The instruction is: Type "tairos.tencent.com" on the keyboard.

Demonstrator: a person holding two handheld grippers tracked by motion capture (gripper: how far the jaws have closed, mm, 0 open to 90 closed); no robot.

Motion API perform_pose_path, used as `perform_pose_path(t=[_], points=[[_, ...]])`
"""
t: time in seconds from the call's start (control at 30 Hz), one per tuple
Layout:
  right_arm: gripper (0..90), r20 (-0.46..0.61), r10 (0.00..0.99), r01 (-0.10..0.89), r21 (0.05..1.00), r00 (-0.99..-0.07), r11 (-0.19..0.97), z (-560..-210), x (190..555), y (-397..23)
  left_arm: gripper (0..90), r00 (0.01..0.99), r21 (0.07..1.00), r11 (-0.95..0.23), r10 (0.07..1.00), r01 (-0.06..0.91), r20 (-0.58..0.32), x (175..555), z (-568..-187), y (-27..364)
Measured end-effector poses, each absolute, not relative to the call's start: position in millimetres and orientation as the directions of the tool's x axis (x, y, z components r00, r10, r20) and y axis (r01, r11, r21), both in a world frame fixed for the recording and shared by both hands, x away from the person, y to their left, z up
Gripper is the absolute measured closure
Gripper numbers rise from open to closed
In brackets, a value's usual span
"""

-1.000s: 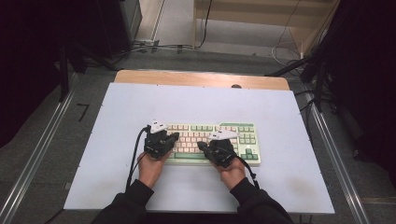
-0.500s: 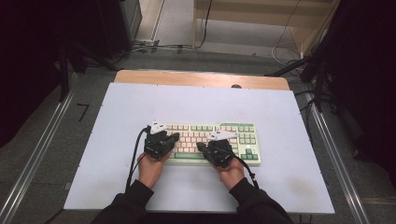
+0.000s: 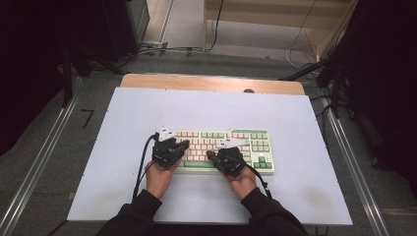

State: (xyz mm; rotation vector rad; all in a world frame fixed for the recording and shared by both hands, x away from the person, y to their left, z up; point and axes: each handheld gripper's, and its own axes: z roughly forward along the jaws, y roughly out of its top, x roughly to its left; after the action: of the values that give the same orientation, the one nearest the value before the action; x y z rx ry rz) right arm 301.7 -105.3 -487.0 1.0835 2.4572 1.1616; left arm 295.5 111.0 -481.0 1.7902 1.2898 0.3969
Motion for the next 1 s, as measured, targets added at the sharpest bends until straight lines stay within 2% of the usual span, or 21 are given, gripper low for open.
perform_pose_path(t=[0.13, 1.0], points=[[87.9, 0.101, 0.691, 0.527, 0.727, -0.716, 0.44, -491, 302, -103, 90.0, 0.414, 0.79, -0.087, 0.883, 0.607, -0.221, 296, -481, 111], [87.8, 0.128, 0.707, 0.531, 0.754, -0.696, 0.387, -480, 304, -113, 90.0, 0.438, 0.79, -0.094, 0.869, 0.606, -0.232, 296, -481, 102]])
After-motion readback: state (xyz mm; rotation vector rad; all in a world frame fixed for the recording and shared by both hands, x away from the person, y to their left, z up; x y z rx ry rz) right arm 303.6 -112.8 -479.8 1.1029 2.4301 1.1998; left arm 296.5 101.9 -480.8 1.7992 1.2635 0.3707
